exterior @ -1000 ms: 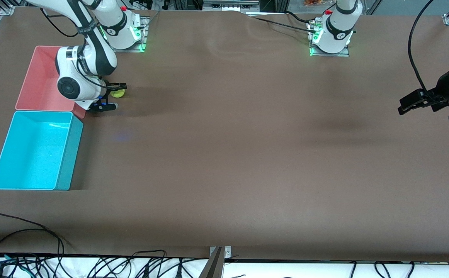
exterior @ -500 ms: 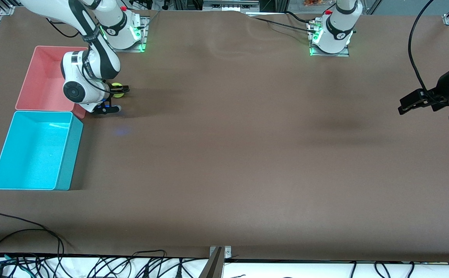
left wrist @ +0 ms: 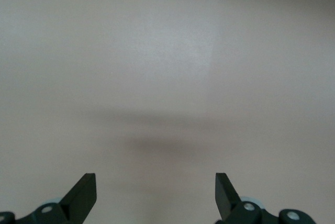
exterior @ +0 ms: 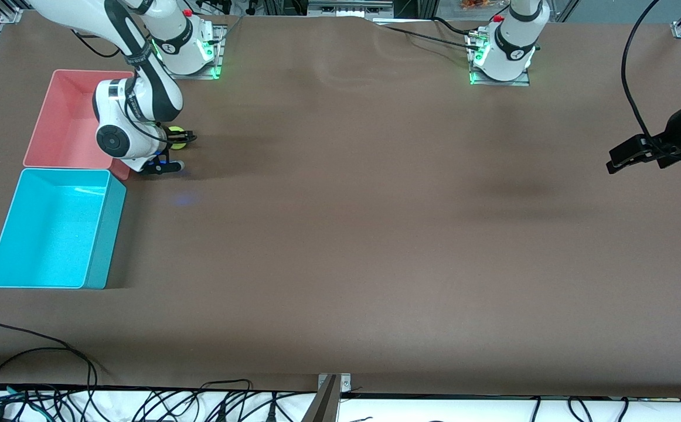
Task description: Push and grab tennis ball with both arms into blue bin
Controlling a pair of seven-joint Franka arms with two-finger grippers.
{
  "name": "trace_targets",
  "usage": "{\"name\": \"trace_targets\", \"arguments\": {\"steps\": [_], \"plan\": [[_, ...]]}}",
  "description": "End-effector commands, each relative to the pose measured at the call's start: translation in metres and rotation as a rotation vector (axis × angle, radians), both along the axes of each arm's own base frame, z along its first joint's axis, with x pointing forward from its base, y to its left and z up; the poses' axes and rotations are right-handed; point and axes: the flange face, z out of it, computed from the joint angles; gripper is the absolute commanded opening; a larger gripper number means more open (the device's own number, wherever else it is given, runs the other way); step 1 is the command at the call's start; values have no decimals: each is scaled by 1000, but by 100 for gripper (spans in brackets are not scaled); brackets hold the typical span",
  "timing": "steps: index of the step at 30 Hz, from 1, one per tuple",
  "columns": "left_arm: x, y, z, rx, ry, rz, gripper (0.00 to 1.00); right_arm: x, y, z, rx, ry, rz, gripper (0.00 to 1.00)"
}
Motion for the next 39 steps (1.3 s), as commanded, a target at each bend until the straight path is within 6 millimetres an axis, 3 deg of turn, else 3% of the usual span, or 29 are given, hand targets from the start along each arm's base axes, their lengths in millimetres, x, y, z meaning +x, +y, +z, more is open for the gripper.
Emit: {"name": "trace_targets", "arguments": {"steps": [1,6,12,21,29,34,39], "plan": [[-8,5,7,-10,-1,-11,100,36,5,40,-3,21,13,41],[-8,5,7,-10,-1,-9,100,80,10,93,-9,47,17,41],[-8,5,7,-10,-1,-9,100,118,12,146,-15,31,17,41],[-8,3,7,-10,-1,-12,100,154,-10,195,-82,-74,60,42],[-8,3,7,-10,-1,-12,100,180,-71,199,-98,-112,67,42],[-7,3,6,-10,2,-12,100,196,-114,183,-63,-141,77,42],[-8,3,7,-10,-1,-12,100,207,-138,160,-48,-171,81,42]]}}
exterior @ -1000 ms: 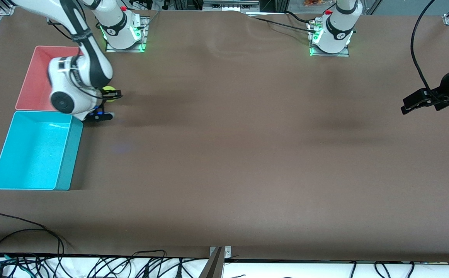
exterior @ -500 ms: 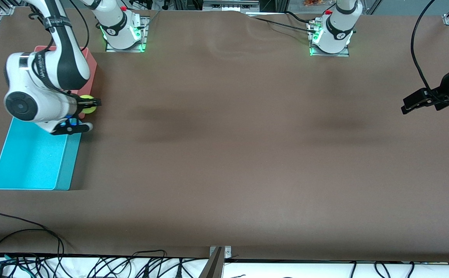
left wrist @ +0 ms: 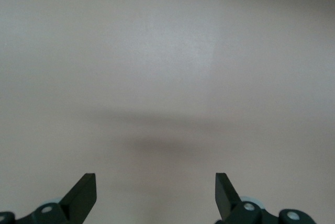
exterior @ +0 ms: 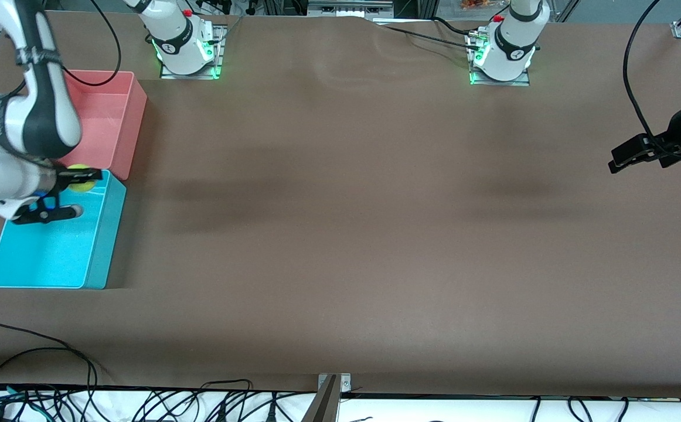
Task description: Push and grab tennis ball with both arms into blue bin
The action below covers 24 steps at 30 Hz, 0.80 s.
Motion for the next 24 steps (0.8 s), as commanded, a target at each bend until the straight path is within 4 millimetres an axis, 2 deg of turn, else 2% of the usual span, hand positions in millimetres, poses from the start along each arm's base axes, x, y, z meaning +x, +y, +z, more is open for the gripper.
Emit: {"name": "trace_targets", "arguments": {"steps": [1,5,10,12,18,24], "plan": [[-7,1,6,-11,0,-16,100,20,-25,-27,9,-20,28,42],[-7,1,5,-11,2,-16,100,20,-46,-47,32,-21,42,42],[-7,1,5,-11,4,-16,100,15,-63,-85,54,20,22,42],[-7,1,5,-11,4,-16,100,9,-78,-101,61,45,-3,42],[-7,0,5,-11,4,-17,100,0,-97,-125,87,80,-6,42],[-7,0,4,-11,5,-17,100,1,-95,-149,124,65,-32,43]]}}
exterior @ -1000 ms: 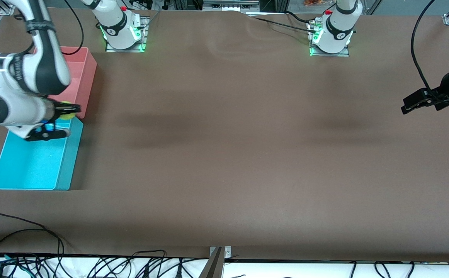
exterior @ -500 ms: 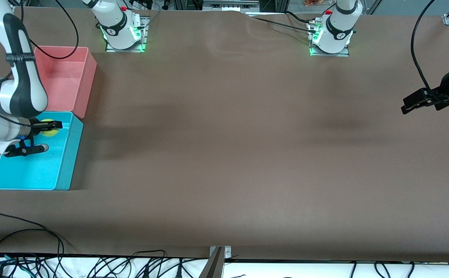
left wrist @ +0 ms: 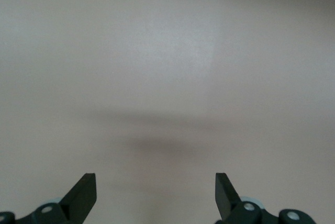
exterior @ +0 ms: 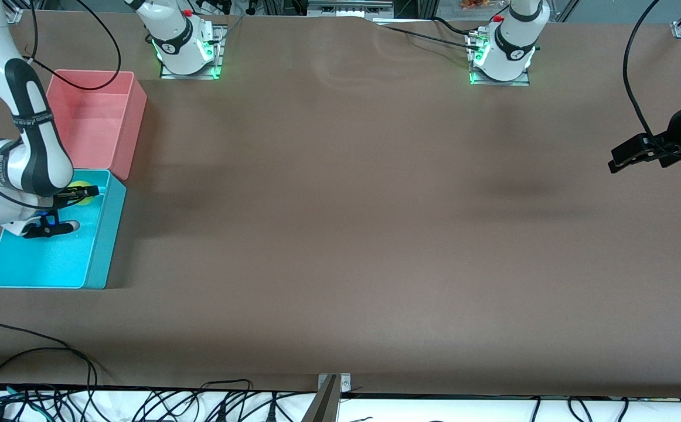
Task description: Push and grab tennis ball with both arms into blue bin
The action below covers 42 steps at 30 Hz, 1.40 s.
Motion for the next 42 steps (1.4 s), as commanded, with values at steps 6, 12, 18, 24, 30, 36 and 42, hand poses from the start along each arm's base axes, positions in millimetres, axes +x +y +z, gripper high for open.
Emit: {"name": "trace_targets", "arguments": {"steps": [6,12,18,24,30,36,42], "plan": [[-7,0,5,-11,2,-17,100,6,2,-16,44,1,-5,51],[-7,0,4,-11,4,-17,100,7,2,-15,43,1,-6,100],[-7,0,4,-11,4,-19,100,9,1,-9,41,-9,-3,100],[-7,0,4,-11,4,-17,100,13,-1,3,43,10,-12,100],[-7,-1,4,-11,4,-20,100,23,-4,23,42,20,-9,100],[-7,-1,4,-11,4,-19,100,33,-7,51,42,38,-9,100],[-7,-1,4,-11,4,-19,100,43,-5,103,37,81,-29,100]]}}
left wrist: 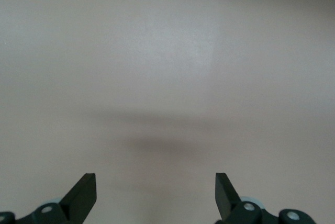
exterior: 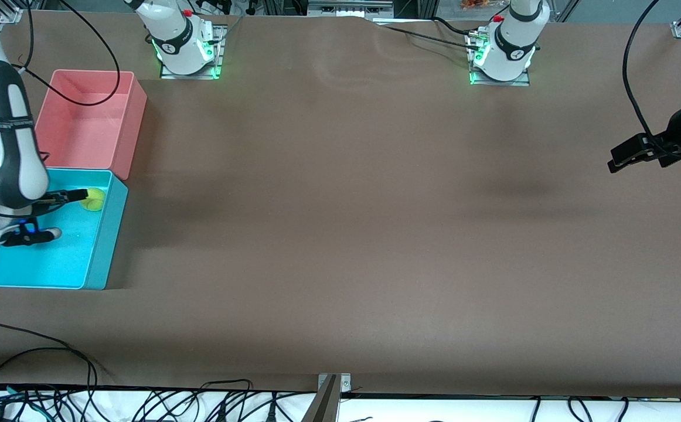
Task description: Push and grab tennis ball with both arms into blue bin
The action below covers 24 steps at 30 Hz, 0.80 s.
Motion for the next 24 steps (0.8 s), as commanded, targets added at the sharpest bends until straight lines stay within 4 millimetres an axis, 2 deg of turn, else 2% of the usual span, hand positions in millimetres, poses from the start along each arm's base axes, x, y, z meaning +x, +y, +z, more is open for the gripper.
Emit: {"name": "trace_targets", "arguments": {"steps": [1,6,12,15,19,24], "plan": [[-6,0,4,-11,2,-18,100,11,4,54,26,26,-12,100],[-6,0,4,-11,2,-18,100,22,28,104,21,47,7,100],[-6,0,4,-11,2,-19,100,36,74,164,-2,-2,59,100],[-6,1,5,-11,1,-18,100,35,94,191,-27,-43,41,100],[-6,1,5,-11,1,-18,100,34,131,218,-60,-89,39,100],[-6,1,4,-11,2,-18,100,25,163,260,-72,-163,32,100]]}}
